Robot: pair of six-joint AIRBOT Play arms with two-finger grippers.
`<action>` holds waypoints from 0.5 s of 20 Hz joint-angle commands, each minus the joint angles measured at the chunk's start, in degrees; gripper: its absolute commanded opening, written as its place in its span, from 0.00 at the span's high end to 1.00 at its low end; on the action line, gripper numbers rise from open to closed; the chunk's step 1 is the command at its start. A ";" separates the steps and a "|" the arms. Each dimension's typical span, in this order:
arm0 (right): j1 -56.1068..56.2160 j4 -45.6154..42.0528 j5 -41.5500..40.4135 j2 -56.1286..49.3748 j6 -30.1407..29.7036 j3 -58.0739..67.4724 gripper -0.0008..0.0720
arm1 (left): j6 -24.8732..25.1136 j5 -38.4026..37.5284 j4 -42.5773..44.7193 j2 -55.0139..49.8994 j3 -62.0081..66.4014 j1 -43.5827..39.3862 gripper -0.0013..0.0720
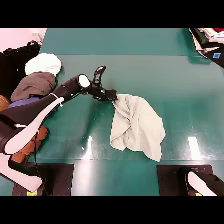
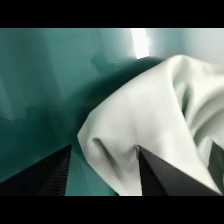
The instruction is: Fold the shirts.
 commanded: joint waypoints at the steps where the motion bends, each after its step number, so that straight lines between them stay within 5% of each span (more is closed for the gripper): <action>1: 0.04 0.02 0.28 -1.29 0.09 -0.04 0.97 | 0.79 0.96 -1.62 -1.18 0.09 -0.07 0.33; 2: 0.04 -0.07 0.31 -1.40 0.09 -0.04 0.97 | 0.81 1.55 -1.62 -1.20 0.09 -0.07 0.33; 3: 0.04 -0.11 0.33 -1.38 0.09 -0.02 0.97 | 0.83 1.99 -1.60 -1.18 0.46 0.00 0.57; 4: 0.04 -0.09 0.52 -1.33 0.09 -0.02 0.97 | 0.87 1.79 -1.49 -1.09 1.01 0.42 0.93; 10: 0.15 -11.21 7.02 0.46 4.96 -6.14 0.97 | 2.60 -14.14 5.05 1.16 14.62 8.31 0.95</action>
